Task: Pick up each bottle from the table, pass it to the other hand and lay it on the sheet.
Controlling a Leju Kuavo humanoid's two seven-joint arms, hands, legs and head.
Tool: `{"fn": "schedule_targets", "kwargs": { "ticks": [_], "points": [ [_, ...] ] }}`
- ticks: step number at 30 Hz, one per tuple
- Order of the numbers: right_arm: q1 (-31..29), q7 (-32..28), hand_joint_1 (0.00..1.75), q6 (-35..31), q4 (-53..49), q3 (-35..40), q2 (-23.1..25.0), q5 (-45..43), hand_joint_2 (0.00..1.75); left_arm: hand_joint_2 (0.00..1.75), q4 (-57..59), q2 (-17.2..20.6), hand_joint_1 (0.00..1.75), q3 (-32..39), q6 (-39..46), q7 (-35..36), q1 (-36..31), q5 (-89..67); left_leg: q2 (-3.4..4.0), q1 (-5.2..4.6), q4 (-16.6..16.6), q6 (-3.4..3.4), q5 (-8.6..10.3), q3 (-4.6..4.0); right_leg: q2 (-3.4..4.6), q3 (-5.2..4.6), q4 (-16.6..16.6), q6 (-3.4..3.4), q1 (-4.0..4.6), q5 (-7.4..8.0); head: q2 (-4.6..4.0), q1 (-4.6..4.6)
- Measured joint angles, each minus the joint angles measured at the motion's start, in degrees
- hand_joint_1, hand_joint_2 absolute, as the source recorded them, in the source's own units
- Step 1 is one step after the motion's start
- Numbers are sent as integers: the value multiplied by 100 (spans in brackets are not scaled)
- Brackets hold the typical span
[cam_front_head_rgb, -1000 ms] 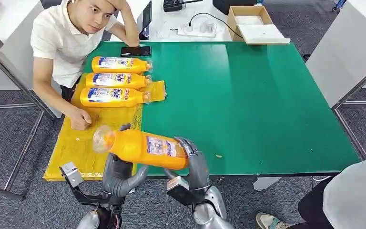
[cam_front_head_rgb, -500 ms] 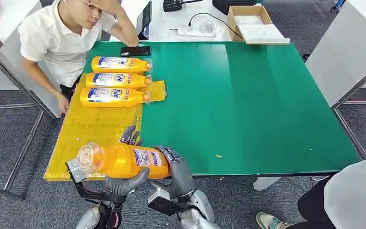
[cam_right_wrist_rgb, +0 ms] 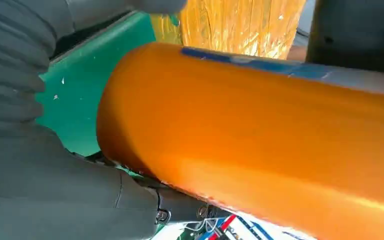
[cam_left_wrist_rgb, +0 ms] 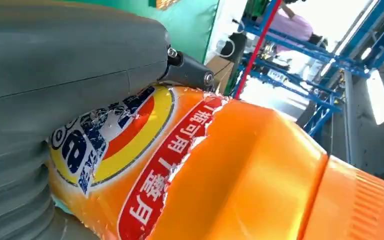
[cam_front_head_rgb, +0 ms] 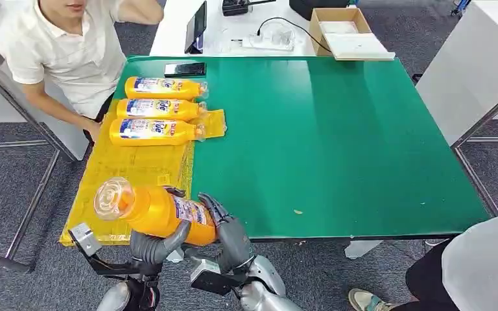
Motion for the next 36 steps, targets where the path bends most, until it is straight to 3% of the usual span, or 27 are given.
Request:
{"fn": "schedule_targets", "kwargs": {
  "ticks": [12,16,21,36],
  "points": [
    [-15,-31,0,-70,-72,158,-4,-271,0,175,-52,-13,175,28,131,-6,-64,-81,0,0,0,0,0,1,0,-2,0,0,1,0,2,0],
    [116,-31,0,-245,-241,216,-66,-566,0,175,127,72,175,24,1015,481,-401,-1033,-6,1,0,0,1,1,-3,4,0,0,1,0,0,2],
    [400,-31,0,-300,-636,205,-199,-656,0,175,547,206,175,55,1666,476,-709,-1731,-2,1,0,-1,1,1,-2,0,1,1,1,2,2,0],
    [891,-31,0,-415,-1399,-525,-562,-638,0,175,901,494,175,538,2074,500,-898,-2295,-1,1,0,-1,1,0,-2,0,1,0,1,2,2,0]
  ]
}}
